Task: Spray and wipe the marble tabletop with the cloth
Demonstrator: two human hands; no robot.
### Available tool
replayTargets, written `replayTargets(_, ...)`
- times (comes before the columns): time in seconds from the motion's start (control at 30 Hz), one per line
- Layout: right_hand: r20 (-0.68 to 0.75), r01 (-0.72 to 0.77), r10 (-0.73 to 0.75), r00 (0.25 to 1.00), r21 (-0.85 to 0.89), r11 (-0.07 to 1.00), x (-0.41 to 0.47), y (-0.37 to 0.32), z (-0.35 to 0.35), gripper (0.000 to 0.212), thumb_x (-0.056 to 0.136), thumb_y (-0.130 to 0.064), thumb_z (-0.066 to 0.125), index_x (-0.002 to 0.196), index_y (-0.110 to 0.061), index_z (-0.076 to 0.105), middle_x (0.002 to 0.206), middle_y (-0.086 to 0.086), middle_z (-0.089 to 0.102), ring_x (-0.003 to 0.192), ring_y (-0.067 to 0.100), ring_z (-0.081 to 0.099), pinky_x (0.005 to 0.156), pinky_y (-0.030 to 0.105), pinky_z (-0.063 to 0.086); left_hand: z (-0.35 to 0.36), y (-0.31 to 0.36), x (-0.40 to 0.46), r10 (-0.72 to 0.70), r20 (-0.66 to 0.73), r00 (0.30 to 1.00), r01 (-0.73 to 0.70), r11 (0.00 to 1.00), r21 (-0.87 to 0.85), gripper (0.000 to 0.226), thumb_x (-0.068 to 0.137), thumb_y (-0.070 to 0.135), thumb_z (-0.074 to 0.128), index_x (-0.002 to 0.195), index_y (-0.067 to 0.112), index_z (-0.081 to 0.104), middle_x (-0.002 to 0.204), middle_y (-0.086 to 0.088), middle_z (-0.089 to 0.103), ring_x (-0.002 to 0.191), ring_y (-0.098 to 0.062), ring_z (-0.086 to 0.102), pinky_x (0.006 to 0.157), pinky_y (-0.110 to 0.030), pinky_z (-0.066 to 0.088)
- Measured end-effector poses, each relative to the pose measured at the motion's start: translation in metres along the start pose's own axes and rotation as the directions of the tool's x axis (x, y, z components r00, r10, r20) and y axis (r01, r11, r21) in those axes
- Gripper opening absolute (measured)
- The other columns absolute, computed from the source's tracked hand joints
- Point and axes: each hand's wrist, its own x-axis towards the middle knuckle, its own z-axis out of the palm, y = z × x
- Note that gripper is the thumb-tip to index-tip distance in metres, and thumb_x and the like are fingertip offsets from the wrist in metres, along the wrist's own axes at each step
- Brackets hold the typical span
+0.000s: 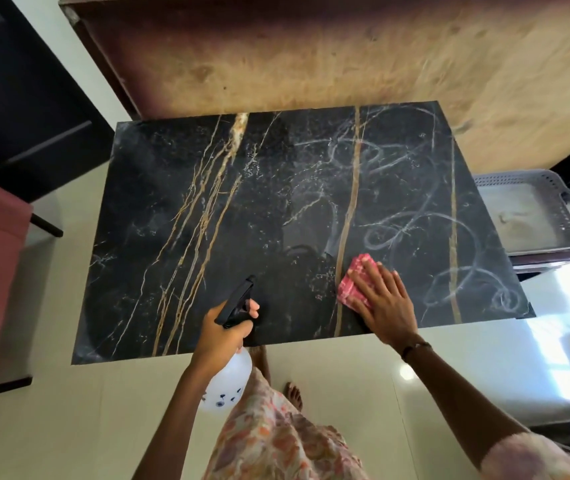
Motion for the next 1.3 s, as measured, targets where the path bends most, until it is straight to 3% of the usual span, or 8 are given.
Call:
replayTargets(0.13, -0.019, -0.028, 0.029, 0.999, 0.046, 0.999, 0.042, -0.040, -0.009, 0.058, 0.097, -0.057, 0.018, 0.149, -0.031, 0.022, 0.157, 0.011, 0.025, 0.143, 0.036, 0.025, 0.114, 0.057, 0.024, 0.007, 0.008, 0.008, 0.015, 0.012, 1.000, -0.015, 1.000, -0.003, 0.026, 0.082, -0.014, 0.046, 0.087, 0.004, 0.064, 0.040, 0.010, 0.053, 0.032, -0.004, 0.033, 0.038, -0.019, 0.029)
replayTargets(0.27, 0.030, 0.238, -0.238, 0.971, 0.006, 0.971, 0.021, -0.073, 0.008, 0.055, 0.099, -0.057, 0.018, 0.148, -0.032, 0.023, 0.153, 0.010, 0.033, 0.142, 0.035, 0.027, 0.114, 0.055, 0.021, 0.013, 0.015, 0.024, -0.002, 0.013, 1.000, 0.002, 1.000, 0.015, 0.030, 0.082, -0.014, 0.047, 0.074, 0.010, 0.062, 0.037, 0.006, 0.050, 0.031, -0.004, 0.031, 0.037, -0.017, 0.029)
replayTargets(0.4, 0.052, 0.368, -0.365, 0.930, -0.066, 0.928, -0.015, -0.024, 0.014, 0.058, 0.097, -0.060, 0.024, 0.150, -0.033, 0.026, 0.155, 0.006, 0.031, 0.142, 0.032, 0.025, 0.113, 0.051, 0.021, 0.018, 0.023, 0.043, -0.046, -0.049, 0.998, 0.047, 0.999, 0.006, 0.032, 0.083, -0.011, 0.051, 0.069, 0.016, 0.058, 0.035, 0.007, 0.054, 0.037, -0.008, 0.037, 0.036, -0.015, 0.034)
replayTargets(0.57, 0.060, 0.160, -0.157, 0.986, -0.055, 0.986, 0.019, 0.045, -0.012, 0.060, 0.099, -0.057, 0.021, 0.153, -0.033, 0.008, 0.156, 0.011, 0.025, 0.143, 0.033, 0.023, 0.113, 0.051, 0.021, 0.018, 0.032, 0.063, -0.023, -0.004, 1.000, 0.023, 0.999, -0.040, 0.027, 0.082, -0.015, 0.048, 0.087, 0.005, 0.065, 0.041, 0.006, 0.054, 0.030, -0.005, 0.029, 0.037, -0.019, 0.028)
replayTargets(0.73, 0.053, -0.045, 0.044, 0.998, 0.030, 0.999, 0.108, 0.000, -0.034, 0.059, 0.098, -0.058, 0.013, 0.151, -0.032, 0.017, 0.158, 0.010, 0.019, 0.144, 0.034, 0.022, 0.117, 0.053, 0.016, 0.026, 0.043, 0.085, -0.041, 0.013, 0.999, 0.042, 0.999, -0.020, 0.026, 0.080, -0.016, 0.048, 0.087, 0.003, 0.066, 0.047, 0.002, 0.048, 0.033, -0.008, 0.028, 0.039, -0.022, 0.027)
replayTargets(0.9, 0.097, 0.304, -0.305, 0.948, 0.021, 0.952, 0.116, -0.055, -0.023, 0.054, 0.099, -0.056, 0.011, 0.148, -0.034, 0.024, 0.154, 0.008, 0.032, 0.142, 0.034, 0.026, 0.116, 0.054, 0.023, 0.035, 0.059, 0.105, -0.036, 0.008, 0.999, 0.036, 0.999, -0.037, 0.026, 0.079, -0.016, 0.047, 0.089, 0.000, 0.065, 0.057, -0.008, 0.049, 0.033, -0.008, 0.027, 0.038, -0.022, 0.026)
replayTargets(1.03, 0.119, 0.467, -0.458, 0.881, -0.060, 0.882, 0.084, -0.004, -0.013, 0.055, 0.098, -0.059, 0.021, 0.148, -0.036, 0.027, 0.156, 0.006, 0.027, 0.143, 0.033, 0.024, 0.113, 0.050, 0.018, 0.041, 0.070, 0.118, -0.040, 0.023, 0.999, 0.041, 0.998, -0.050, 0.029, 0.079, -0.016, 0.047, 0.086, 0.005, 0.066, 0.063, -0.014, 0.051, 0.032, -0.006, 0.029, 0.036, -0.020, 0.027)
replayTargets(1.3, 0.020, 0.071, -0.071, 0.997, -0.013, 0.997, 0.176, 0.039, -0.042, 0.057, 0.099, -0.055, 0.016, 0.150, -0.032, 0.016, 0.158, 0.008, 0.019, 0.144, 0.033, 0.023, 0.117, 0.050, 0.016, 0.045, 0.083, 0.142, -0.069, 0.009, 0.998, 0.070, 0.997, -0.046, 0.032, 0.082, -0.013, 0.050, 0.085, 0.014, 0.067, 0.071, -0.006, 0.062, 0.032, -0.007, 0.038, 0.036, -0.018, 0.032)
